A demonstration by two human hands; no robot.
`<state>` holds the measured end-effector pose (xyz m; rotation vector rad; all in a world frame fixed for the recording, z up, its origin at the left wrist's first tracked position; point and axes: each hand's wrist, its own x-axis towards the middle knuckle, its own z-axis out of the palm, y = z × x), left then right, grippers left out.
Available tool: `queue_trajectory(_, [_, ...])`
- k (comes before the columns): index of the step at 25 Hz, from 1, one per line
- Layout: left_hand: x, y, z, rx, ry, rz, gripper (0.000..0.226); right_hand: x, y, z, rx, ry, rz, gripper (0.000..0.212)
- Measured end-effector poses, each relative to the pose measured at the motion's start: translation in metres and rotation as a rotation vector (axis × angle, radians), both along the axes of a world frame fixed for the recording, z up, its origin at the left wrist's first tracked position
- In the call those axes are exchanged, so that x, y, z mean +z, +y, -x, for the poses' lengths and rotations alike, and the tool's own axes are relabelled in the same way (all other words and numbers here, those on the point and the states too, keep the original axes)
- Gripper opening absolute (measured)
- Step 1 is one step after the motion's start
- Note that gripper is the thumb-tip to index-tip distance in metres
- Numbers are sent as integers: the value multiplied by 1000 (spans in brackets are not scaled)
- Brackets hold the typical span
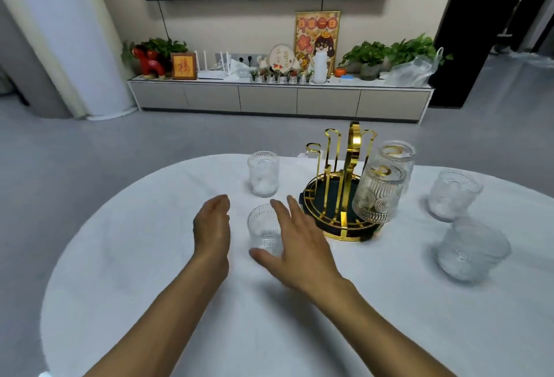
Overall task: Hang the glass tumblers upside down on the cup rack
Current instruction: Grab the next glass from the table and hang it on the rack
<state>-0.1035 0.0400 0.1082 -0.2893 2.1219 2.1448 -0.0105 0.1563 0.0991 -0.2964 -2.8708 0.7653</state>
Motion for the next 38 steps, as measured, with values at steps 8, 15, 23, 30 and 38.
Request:
queue_trajectory(8, [-5, -12, -24, -461, -387, -296, 50, 15, -5, 2, -82, 288, 496, 76])
queue_trajectory(15, [75, 45, -7, -465, 317, -241, 62, 111, 90, -6, -79, 522, 295, 51])
queue_trajectory(23, [80, 111, 13, -627, 924, 460, 67, 109, 173, 32, -68, 232, -420, 24])
queue_trajectory(30, [37, 122, 8, -749, 888, 540, 64, 103, 174, 33, -107, 246, -435, 32])
queue_trajectory(38, [35, 121, 10, -828, 810, 561, 64, 98, 172, 30, -107, 217, -347, 41])
